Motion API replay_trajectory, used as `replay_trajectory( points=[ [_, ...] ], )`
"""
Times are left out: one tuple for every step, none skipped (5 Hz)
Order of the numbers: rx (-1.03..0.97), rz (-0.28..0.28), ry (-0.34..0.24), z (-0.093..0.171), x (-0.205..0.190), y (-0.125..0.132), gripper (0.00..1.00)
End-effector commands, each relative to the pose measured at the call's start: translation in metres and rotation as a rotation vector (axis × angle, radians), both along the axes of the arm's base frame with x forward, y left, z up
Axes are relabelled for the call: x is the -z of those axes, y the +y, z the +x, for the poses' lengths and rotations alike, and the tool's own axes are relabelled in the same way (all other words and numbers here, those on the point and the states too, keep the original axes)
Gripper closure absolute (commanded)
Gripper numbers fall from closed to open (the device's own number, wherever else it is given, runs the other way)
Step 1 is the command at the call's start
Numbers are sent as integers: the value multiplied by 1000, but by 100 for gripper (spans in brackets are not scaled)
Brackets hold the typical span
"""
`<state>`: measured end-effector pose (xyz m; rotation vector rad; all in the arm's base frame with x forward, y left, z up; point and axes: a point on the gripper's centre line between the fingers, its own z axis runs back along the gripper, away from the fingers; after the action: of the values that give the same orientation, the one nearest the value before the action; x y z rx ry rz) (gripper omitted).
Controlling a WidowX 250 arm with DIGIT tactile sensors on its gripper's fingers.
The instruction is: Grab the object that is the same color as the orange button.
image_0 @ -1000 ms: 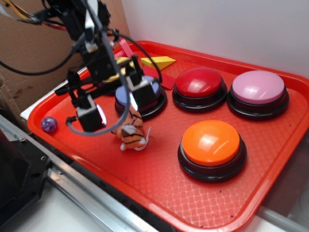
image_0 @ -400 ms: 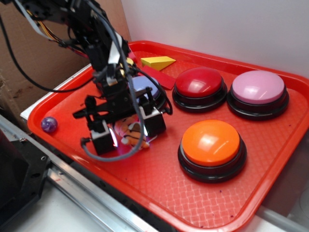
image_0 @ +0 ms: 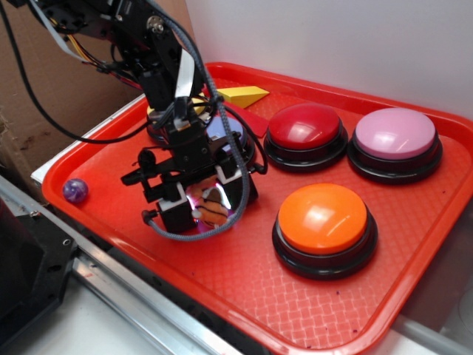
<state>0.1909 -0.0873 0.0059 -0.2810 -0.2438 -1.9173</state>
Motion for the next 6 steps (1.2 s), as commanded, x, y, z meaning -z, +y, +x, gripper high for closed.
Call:
replay_trajectory(
  points=[
    [-460, 144, 88, -13, -59, -1, 100],
    [-718, 293, 70, -13, -91, 1, 100],
    [-973, 338, 62, -7, -127, 13, 100],
    [-1225, 305, 80, -1, -149, 25, 100],
    [-1469, 289, 149, 0, -171, 37, 100],
    [-1706, 228, 255, -4, -177, 51, 100]
  ],
)
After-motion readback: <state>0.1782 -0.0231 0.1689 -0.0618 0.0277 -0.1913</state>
